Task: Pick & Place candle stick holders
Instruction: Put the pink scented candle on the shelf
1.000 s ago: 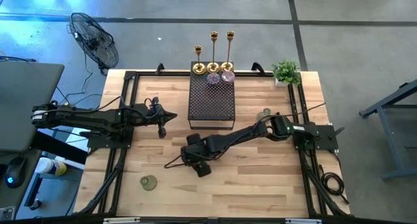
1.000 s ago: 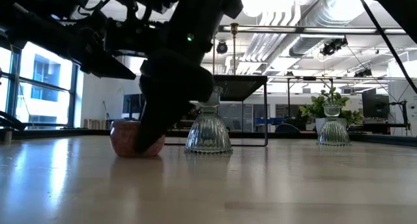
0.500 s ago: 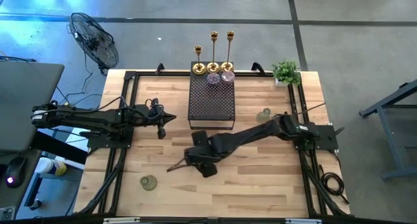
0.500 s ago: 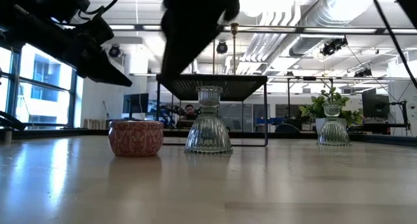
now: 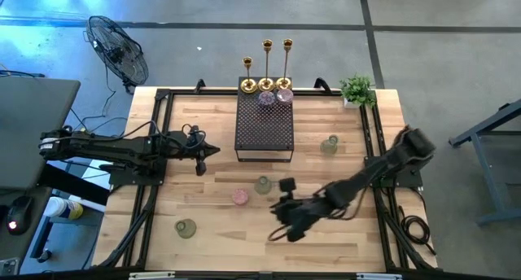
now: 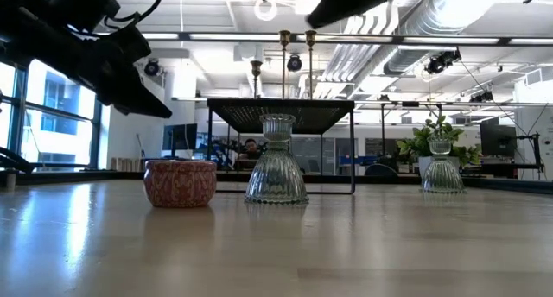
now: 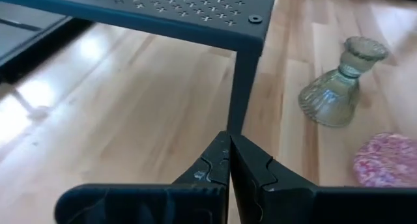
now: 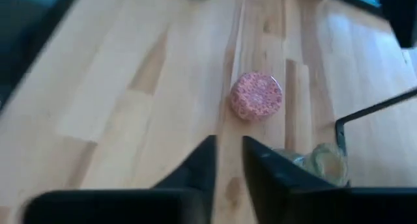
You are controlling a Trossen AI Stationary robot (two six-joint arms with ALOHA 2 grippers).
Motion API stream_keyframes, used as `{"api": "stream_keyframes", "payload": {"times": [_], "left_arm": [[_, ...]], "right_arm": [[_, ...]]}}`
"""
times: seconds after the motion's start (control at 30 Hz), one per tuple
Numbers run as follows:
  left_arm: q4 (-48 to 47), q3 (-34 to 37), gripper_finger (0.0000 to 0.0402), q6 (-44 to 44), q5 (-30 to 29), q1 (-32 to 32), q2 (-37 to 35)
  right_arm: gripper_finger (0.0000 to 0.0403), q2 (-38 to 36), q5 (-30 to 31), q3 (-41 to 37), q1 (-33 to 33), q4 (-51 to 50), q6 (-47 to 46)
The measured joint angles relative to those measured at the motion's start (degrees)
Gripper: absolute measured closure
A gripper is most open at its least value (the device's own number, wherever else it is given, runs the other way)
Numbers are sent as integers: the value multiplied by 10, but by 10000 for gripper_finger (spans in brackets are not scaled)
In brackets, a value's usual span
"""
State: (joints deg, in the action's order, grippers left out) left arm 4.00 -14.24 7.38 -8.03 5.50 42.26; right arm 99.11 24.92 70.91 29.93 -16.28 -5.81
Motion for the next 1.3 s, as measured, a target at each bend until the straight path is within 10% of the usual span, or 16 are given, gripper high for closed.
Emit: {"api": "stream_keyframes", "payload": {"times": [0.47, 1.07, 1.3], "left_arm": [[-74, -86, 387, 174, -40, -230, 68], [-179, -333, 18, 240, -108, -343, 416], [-181, -356, 21, 226, -132, -326, 475]], "right_arm": [[400, -167, 86, -346, 25, 415, -10], [401, -167, 87, -367, 29, 457, -2], [401, -167, 80, -367, 29, 457, -2]]}}
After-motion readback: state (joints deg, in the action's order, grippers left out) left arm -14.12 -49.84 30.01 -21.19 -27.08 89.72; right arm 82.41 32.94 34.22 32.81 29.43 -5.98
